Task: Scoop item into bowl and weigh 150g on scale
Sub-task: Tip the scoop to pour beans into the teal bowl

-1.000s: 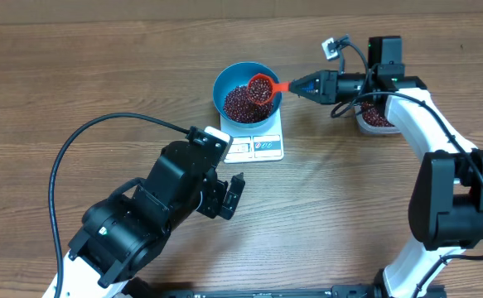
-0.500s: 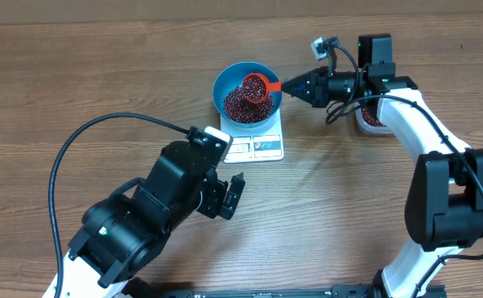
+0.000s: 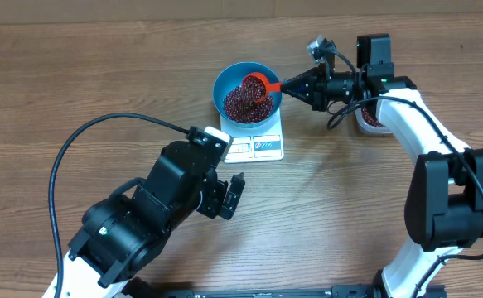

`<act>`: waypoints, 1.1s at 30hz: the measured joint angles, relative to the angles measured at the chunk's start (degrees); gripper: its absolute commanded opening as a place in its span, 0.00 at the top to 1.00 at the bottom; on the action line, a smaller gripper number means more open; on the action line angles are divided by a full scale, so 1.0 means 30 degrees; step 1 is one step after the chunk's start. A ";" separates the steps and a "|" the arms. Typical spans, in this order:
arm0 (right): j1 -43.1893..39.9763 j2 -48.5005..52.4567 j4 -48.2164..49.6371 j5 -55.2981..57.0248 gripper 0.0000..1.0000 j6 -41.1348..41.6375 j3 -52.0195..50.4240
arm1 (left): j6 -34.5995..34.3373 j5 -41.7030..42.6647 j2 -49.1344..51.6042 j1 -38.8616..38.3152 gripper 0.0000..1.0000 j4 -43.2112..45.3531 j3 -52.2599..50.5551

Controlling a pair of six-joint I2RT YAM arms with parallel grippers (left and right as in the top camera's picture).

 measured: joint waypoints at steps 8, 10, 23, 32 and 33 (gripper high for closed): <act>0.0000 0.0000 0.0000 0.1217 0.96 -0.0510 0.0000 | -0.0007 0.0000 0.0000 0.0000 0.01 0.0000 0.0000; 0.0000 0.0000 0.0007 0.1326 0.96 -0.0561 0.0000 | -0.0007 0.0000 0.0000 0.0000 0.01 0.0000 0.0000; 0.0000 0.0000 -0.0029 0.1464 0.96 -0.1559 0.0000 | 0.0000 0.0000 0.0000 0.0000 0.01 0.0000 0.0000; 0.0000 0.0000 0.0022 0.1472 0.96 -0.1632 0.0000 | 0.0000 0.0000 0.0000 0.0000 0.01 0.0000 0.0000; 0.0000 0.0000 0.0044 0.1464 0.96 -0.1632 0.0000 | -0.0007 0.0000 0.0000 0.0000 0.01 0.0000 0.0000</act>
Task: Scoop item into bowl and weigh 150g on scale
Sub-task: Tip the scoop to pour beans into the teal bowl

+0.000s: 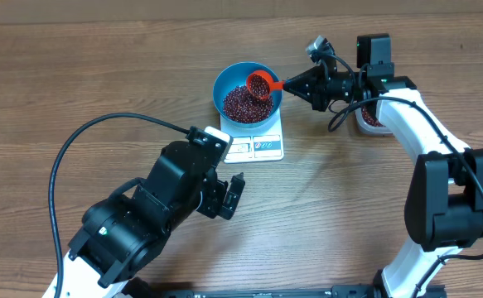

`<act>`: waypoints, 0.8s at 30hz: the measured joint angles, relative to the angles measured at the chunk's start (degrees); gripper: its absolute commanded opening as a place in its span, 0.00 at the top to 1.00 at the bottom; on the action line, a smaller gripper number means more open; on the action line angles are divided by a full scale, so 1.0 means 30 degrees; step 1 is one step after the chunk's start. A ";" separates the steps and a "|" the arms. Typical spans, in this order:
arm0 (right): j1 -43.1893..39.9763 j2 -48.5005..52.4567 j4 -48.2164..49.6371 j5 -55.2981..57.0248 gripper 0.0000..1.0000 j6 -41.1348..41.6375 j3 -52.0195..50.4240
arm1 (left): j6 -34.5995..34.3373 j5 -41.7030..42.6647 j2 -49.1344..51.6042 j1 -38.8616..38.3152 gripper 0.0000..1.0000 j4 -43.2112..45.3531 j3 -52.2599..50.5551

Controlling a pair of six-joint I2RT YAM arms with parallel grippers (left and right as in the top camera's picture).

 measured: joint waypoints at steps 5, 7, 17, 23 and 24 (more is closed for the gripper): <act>0.0000 0.0000 0.0175 0.0000 0.96 -0.0015 0.0000 | 0.0007 0.0000 0.0000 0.0000 0.01 0.0000 0.0000; 0.0000 0.0000 0.0291 0.0007 0.96 0.0000 0.0000 | 0.0007 0.0000 0.0000 0.0000 0.01 0.0000 0.0000; 0.0000 0.0000 0.0393 0.0000 0.96 -0.0940 0.0000 | 0.0000 0.0000 0.0000 0.0000 0.01 0.0000 0.0000; 0.0000 0.0000 0.0495 0.0007 0.96 -0.2455 0.0000 | 0.0007 0.0000 0.0000 0.0000 0.01 0.0000 0.0000; 0.0000 0.0000 0.0510 0.0000 0.96 -0.2630 0.0000 | 0.0000 0.0000 0.0000 0.0000 0.01 0.0000 0.0000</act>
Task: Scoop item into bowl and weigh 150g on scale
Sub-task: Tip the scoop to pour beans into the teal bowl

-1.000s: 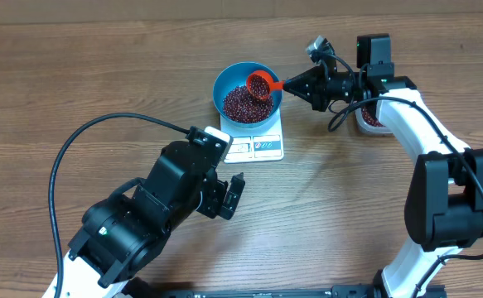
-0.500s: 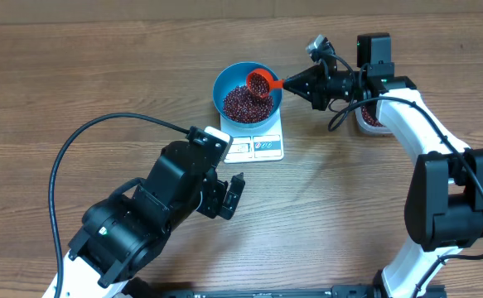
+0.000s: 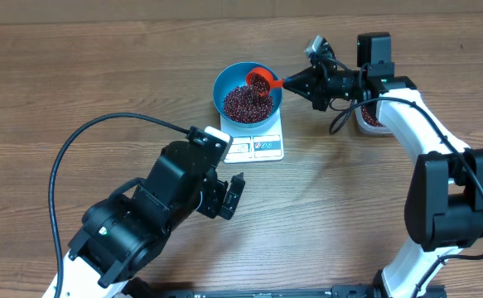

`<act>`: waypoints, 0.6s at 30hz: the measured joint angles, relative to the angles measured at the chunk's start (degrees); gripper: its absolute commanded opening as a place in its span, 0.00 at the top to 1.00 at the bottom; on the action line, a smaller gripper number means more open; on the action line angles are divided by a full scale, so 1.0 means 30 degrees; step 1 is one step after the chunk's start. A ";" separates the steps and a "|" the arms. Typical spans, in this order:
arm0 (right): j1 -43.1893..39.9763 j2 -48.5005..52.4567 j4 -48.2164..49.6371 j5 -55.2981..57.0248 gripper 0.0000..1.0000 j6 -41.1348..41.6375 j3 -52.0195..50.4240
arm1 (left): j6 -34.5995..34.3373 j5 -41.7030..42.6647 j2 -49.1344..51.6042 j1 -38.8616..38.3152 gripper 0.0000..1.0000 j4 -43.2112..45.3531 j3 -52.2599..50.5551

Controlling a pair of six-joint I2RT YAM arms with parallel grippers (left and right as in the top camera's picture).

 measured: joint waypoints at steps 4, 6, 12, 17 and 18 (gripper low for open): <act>0.0000 0.0000 0.0080 0.0007 0.96 -0.0525 0.0000 | 0.0007 0.0000 0.0000 0.0000 0.01 0.0000 0.0000; 0.0000 0.0000 0.0175 0.0007 0.96 -0.0692 0.0000 | 0.0007 0.0000 0.0000 0.0000 0.01 0.0000 0.0000; 0.0000 0.0000 0.0299 0.0000 0.96 -0.1304 0.0000 | 0.0007 0.0000 0.0000 0.0000 0.01 0.0000 0.0000; 0.0000 0.0000 0.0306 0.0000 0.96 -0.1625 0.0000 | 0.0000 0.0000 0.0000 0.0000 0.01 0.0000 0.0000; 0.0000 0.0000 0.0313 -0.0007 0.96 -0.1661 0.0000 | 0.0000 0.0000 0.0000 0.0000 0.01 0.0000 0.0000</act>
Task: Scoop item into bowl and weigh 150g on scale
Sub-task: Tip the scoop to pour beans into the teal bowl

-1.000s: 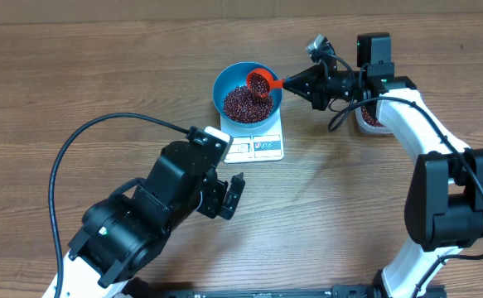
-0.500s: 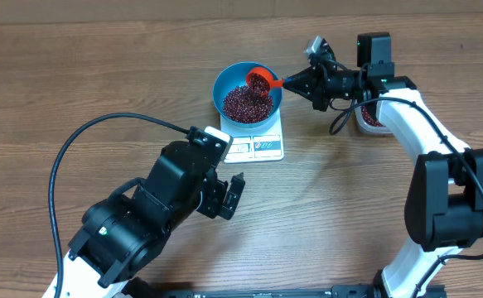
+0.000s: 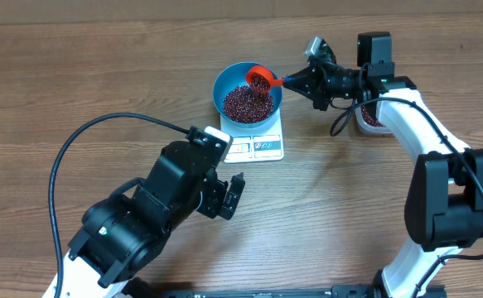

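A blue bowl (image 3: 224, 83) holding dark red beans (image 3: 241, 103) stands on a white scale (image 3: 256, 146). My right gripper (image 3: 294, 81) is shut on the handle of a red scoop (image 3: 261, 80), whose cup hangs over the bowl's right side with beans in it. My left gripper (image 3: 234, 195) rests low on the table in front of the scale, its fingers apart and holding nothing.
A white container of beans (image 3: 372, 121) sits to the right, partly hidden behind my right arm. A black cable (image 3: 75, 145) loops over the table left of my left arm.
The scoop has shifted slightly up and right over the bowl's right side. My left arm has not moved.
The scoop's cup lay low in the bowl's beans at first. Then it was raised above the bean pile with beans in it. It has since stayed over the bowl's right side, a little higher each time. My left arm stayed still throughout.
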`<act>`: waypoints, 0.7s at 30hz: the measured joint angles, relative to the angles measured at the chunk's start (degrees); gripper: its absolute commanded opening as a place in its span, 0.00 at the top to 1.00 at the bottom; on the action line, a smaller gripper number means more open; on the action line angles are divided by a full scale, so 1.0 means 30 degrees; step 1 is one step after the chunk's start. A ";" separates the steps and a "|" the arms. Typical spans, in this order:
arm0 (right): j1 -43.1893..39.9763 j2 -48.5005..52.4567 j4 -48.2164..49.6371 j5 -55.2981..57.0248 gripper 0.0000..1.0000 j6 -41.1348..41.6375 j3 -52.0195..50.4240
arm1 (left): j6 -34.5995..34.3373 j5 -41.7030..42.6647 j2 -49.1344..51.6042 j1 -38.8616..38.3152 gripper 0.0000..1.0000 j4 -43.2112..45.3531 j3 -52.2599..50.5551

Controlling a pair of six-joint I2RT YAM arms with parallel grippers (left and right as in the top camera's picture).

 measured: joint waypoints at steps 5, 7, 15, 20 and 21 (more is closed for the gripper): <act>0.0000 0.0000 0.0022 0.0007 0.96 -0.0372 0.0000 | 0.0000 0.0000 0.0000 0.0000 0.01 0.0000 0.0000; 0.0000 0.0000 0.0131 0.0007 0.96 -0.0481 0.0000 | 0.0000 0.0000 0.0000 0.0000 0.01 0.0000 0.0000; 0.0000 0.0000 0.0408 0.0007 0.96 -0.0707 0.0000 | 0.0000 0.0000 0.0000 0.0000 0.01 0.0000 0.0000; 0.0000 0.0000 0.0495 0.0000 0.96 -0.0707 0.0000 | 0.0000 0.0000 0.0000 0.0000 0.01 0.0000 0.0000; 0.0000 0.0000 0.0495 0.0007 0.96 -0.0714 0.0000 | 0.0007 0.0000 0.0000 0.0000 0.01 0.0000 0.0000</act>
